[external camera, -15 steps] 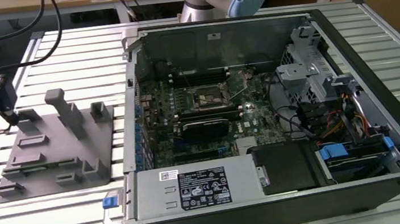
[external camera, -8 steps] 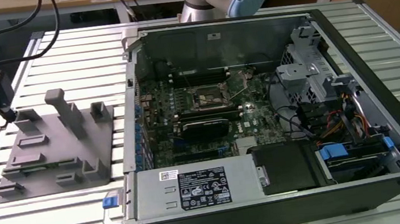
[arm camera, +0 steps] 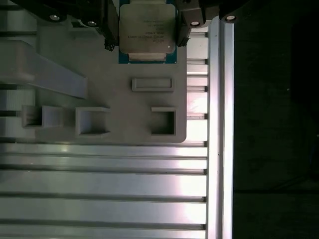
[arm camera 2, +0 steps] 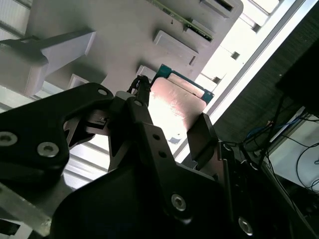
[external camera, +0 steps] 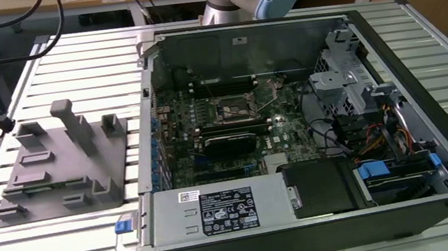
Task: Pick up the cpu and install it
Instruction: 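Pick up the cpu and move it towards the insertion slot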
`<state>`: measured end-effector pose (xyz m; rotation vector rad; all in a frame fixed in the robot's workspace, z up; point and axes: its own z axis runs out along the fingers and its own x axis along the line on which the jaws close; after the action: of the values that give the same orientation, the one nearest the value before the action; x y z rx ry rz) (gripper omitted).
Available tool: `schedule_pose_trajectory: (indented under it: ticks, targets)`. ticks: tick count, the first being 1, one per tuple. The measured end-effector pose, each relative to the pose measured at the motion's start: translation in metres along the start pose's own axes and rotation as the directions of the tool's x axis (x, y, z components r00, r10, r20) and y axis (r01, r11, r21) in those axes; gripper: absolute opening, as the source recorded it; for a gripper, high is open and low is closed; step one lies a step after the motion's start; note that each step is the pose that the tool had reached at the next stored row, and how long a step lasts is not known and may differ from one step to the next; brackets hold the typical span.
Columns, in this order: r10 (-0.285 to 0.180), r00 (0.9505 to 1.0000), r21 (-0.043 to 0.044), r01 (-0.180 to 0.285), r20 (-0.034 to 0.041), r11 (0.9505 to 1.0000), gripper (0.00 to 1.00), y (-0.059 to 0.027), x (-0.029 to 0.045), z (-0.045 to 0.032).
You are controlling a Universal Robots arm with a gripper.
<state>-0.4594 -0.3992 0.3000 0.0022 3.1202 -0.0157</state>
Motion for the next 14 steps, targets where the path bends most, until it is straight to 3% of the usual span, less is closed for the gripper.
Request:
schedule_pose_trajectory:
  ticks: [14]
  targets:
    - [0.0,1.0,0.0,0.0,0.0001,1.0,0.54,0.0005,-0.0005,-0.0216]
